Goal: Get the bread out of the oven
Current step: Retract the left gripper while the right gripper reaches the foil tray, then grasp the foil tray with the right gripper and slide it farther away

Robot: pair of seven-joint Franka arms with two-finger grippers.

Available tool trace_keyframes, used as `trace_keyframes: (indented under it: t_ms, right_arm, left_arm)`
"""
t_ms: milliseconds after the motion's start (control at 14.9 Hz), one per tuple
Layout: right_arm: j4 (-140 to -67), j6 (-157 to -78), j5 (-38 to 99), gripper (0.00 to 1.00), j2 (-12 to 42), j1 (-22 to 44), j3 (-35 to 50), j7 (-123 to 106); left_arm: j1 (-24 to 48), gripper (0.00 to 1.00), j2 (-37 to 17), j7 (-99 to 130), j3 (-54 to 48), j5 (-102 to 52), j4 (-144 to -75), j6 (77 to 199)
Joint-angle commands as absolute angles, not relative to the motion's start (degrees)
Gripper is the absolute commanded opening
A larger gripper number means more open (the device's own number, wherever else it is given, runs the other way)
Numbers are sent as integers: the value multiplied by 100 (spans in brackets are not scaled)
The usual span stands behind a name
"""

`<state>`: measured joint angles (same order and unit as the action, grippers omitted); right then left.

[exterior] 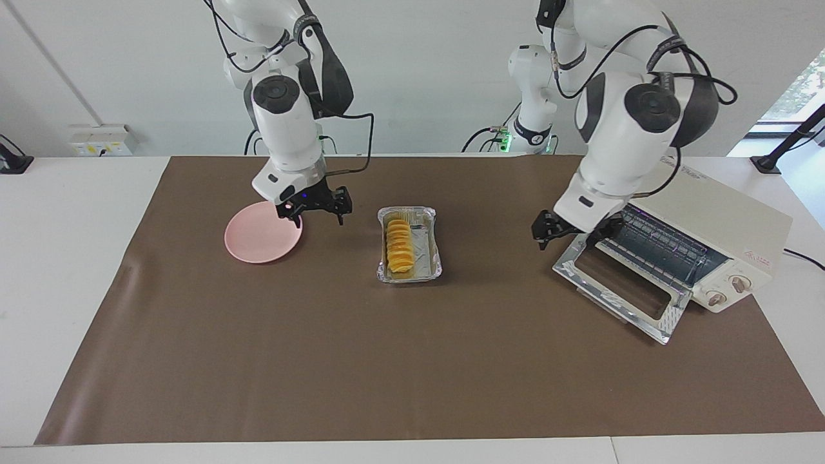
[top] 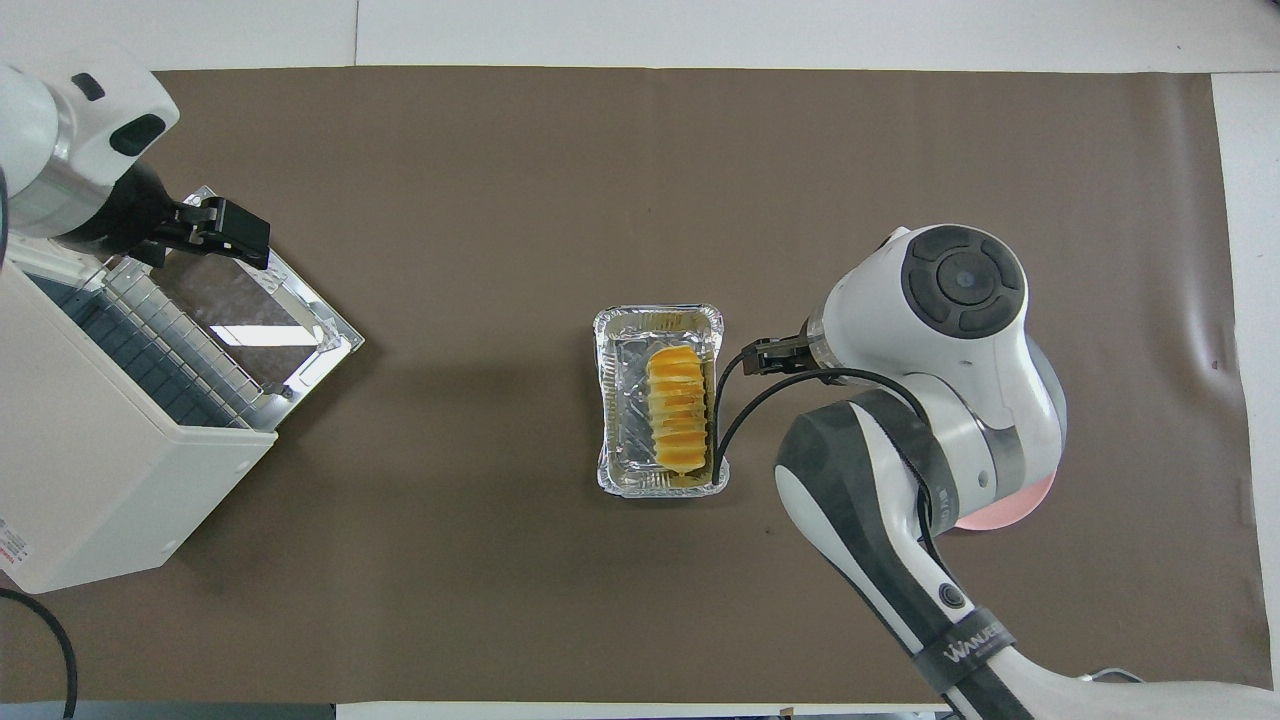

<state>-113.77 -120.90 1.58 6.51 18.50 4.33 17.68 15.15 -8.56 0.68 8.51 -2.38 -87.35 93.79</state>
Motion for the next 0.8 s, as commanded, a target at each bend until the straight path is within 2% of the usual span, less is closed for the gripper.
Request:
trace_keyframes:
  t_ms: [0, 201, 603, 737]
  right_arm:
    - [-11645, -12732, 604, 100, 790, 2090, 413, 2046]
    - [-11654, -12955, 624, 100, 1089, 2424, 413, 2302]
    - [-11777, -12955, 624, 100, 1213, 2496, 413, 2618]
    - [-11786, -12946, 624, 95, 1239, 2479, 413, 2707]
  left_arm:
    - [1311, 100, -476, 96, 712, -308, -9184, 9439]
    - [1204, 100, -124, -165, 686, -299, -9509, 9430]
    - [835, 100, 44, -554, 484, -54, -9703, 9554]
    - [800, 100, 79, -519, 457, -44, -9878, 9623]
